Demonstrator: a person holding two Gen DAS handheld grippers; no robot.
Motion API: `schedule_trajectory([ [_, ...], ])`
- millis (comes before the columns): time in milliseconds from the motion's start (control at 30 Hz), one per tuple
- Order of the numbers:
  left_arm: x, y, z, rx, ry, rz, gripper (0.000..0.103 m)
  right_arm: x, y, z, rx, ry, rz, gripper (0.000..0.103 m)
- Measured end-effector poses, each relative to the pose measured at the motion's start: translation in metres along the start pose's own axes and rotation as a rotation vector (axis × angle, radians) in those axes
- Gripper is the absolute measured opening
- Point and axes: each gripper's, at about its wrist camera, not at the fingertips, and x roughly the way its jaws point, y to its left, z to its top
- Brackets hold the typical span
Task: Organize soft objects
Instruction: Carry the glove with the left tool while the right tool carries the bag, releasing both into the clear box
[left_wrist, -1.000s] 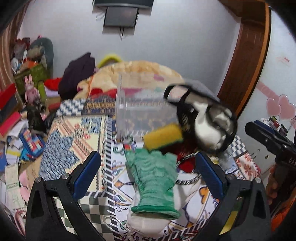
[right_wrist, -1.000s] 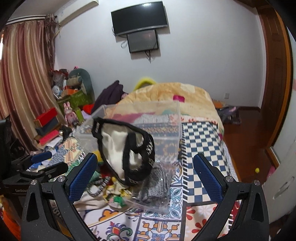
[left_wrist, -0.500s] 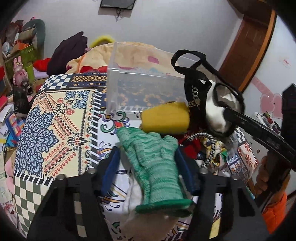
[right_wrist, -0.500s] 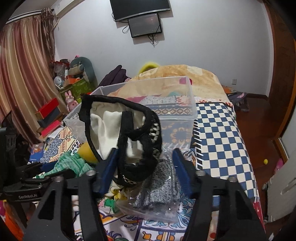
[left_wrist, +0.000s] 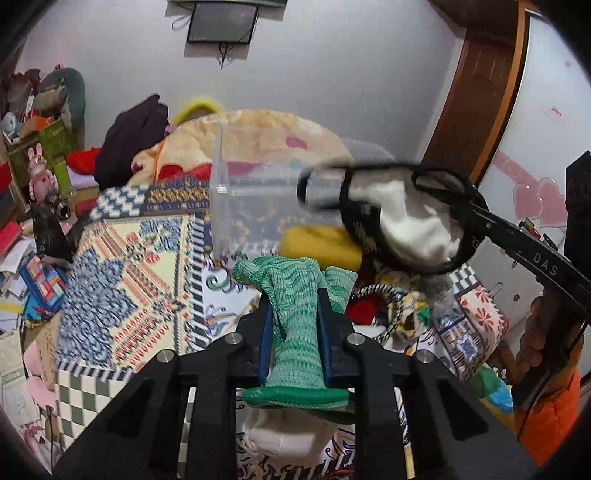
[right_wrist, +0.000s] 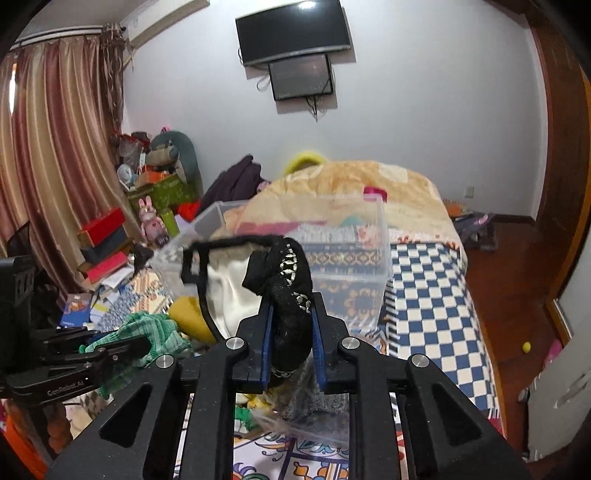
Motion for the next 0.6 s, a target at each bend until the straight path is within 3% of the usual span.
schedule_trajectory([
  [300,-0.031,-0.003,0.032,0.027,-0.116,0.025,0.021,-0.013,0.007,0.016,-0.034,-0.081,0.006,0.014],
  [600,-0.024,0.007,0.073,0.008,-0.182,0.065,0.021,-0.011,0.004,0.037,-0.013,-0.155,-0.006,0.014],
])
